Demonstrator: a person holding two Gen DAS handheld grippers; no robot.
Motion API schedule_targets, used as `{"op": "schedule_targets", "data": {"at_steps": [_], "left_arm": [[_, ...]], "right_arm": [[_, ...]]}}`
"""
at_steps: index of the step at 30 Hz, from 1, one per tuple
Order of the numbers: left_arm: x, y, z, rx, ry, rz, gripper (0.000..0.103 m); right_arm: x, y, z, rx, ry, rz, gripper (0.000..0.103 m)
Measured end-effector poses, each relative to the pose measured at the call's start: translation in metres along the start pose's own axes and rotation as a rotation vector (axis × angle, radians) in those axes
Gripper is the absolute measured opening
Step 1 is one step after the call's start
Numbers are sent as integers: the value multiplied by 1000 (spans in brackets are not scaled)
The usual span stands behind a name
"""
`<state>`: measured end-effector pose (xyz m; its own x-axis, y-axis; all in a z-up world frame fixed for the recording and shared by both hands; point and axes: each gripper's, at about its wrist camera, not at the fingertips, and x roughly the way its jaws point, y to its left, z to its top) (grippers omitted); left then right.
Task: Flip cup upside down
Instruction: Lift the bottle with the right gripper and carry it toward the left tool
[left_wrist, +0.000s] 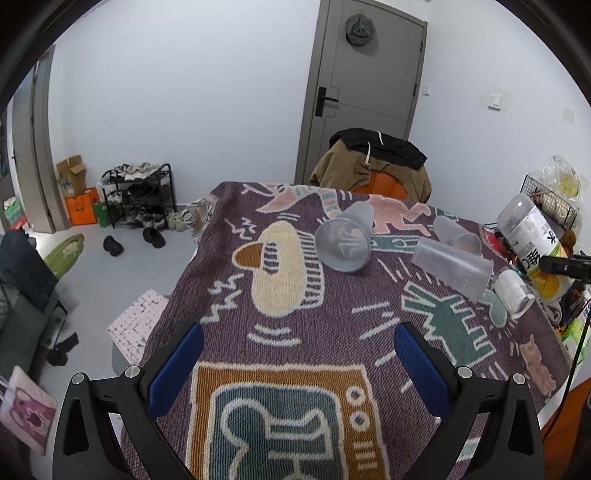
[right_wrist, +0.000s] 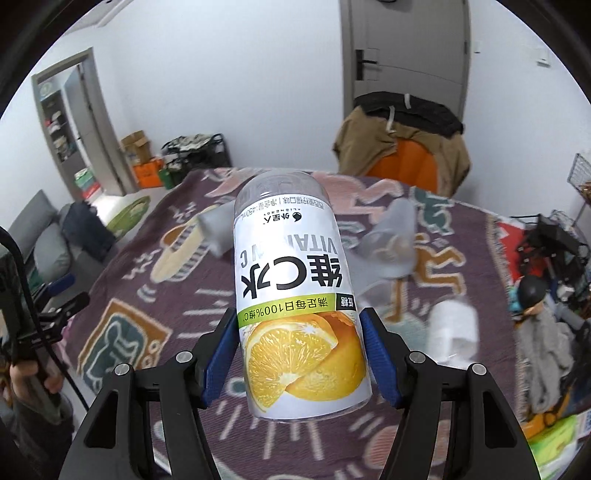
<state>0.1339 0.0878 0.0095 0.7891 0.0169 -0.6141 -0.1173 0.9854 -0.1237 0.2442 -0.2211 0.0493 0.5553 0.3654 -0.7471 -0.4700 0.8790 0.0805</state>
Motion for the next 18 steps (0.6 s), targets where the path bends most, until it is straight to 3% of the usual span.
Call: {"op": "schedule_targets", "data": {"at_steps": [7, 18], "left_arm": [[-6, 5, -20, -17, 20, -8, 103], [-10, 26, -50, -84, 62, -1, 103]], "right_arm": [[21, 36, -29, 32, 37, 107, 66], [53, 62, -65, 158, 101, 221, 66]]}}
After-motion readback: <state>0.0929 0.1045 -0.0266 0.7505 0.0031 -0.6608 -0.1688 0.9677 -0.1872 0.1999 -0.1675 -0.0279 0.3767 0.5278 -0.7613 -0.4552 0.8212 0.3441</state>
